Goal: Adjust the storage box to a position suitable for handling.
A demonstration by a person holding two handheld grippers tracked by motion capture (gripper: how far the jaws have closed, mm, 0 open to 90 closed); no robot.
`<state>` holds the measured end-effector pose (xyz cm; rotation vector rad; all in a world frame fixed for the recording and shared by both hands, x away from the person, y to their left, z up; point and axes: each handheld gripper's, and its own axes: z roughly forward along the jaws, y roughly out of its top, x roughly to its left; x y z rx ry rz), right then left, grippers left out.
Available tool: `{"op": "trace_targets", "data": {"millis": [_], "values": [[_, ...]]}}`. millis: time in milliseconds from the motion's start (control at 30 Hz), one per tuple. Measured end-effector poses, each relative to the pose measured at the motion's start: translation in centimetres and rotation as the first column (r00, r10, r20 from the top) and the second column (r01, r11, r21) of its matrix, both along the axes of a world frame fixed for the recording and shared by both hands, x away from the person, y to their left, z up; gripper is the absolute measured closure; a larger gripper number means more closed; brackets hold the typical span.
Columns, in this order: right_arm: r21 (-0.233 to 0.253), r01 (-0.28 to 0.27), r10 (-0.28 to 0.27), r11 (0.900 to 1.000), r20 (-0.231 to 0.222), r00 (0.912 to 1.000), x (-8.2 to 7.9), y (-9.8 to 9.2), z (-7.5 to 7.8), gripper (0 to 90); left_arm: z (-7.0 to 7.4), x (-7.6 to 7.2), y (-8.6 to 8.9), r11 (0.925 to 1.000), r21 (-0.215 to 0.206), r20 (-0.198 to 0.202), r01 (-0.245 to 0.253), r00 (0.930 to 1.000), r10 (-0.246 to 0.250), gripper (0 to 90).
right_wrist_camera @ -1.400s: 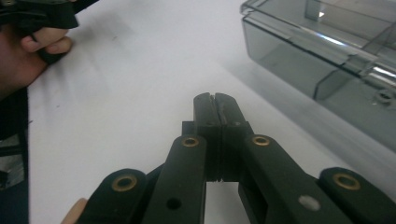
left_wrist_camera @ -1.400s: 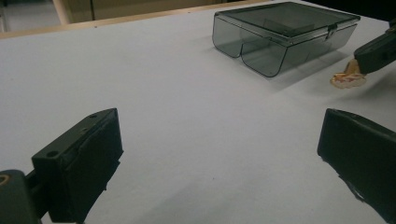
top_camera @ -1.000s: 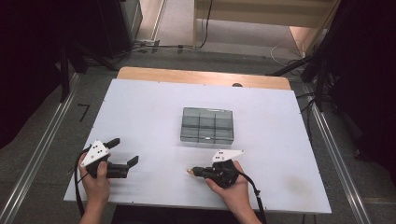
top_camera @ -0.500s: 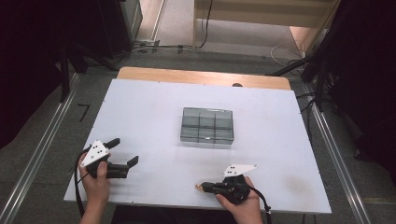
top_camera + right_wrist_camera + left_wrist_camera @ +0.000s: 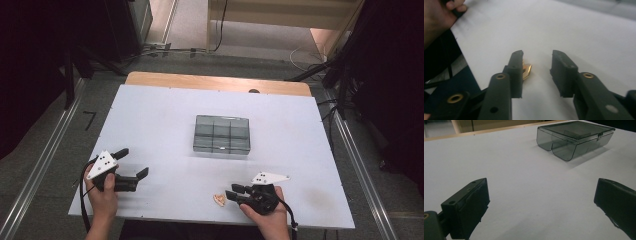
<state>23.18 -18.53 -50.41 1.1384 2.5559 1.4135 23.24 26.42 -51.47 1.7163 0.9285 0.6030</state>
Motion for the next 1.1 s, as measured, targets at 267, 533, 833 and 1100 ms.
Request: {"op": "trace_targets", "data": {"millis": [267, 533, 833, 1100], "values": [[-0.031, 0.081, -0.079, 0.996, 0.077, 0.9939, 1.4, -0.9, 2.2, 48.0, 0.0, 0.0, 0.0, 1.0, 0.005, 0.0, 0.0, 1.0, 0.0, 0.0], [-0.05, 0.13, -0.124, 0.99, 0.105, 0.9867, 2.9, -0.9, 3.8, 52.2, 0.0, 0.0, -0.1, 1.0, 0.008, -0.001, 0.001, 1.0, -0.001, 0.0], [-0.026, 0.101, -0.097, 0.995, 0.12, 0.988, 5.2, -0.2, 5.8, 67.5, 0.0, 0.0, -0.2, 0.9999, 0.013, -0.001, 0.003, 1.0, -0.003, 0.0], [-0.01, 0.11, -0.108, 0.994, 0.12, 0.9869, 7.2, 0.3, 6.9, 79.4, 0.0, -0.1, -0.2, 0.9998, 0.017, -0.001, 0.005, 1.0, -0.005, 0.0]]}}
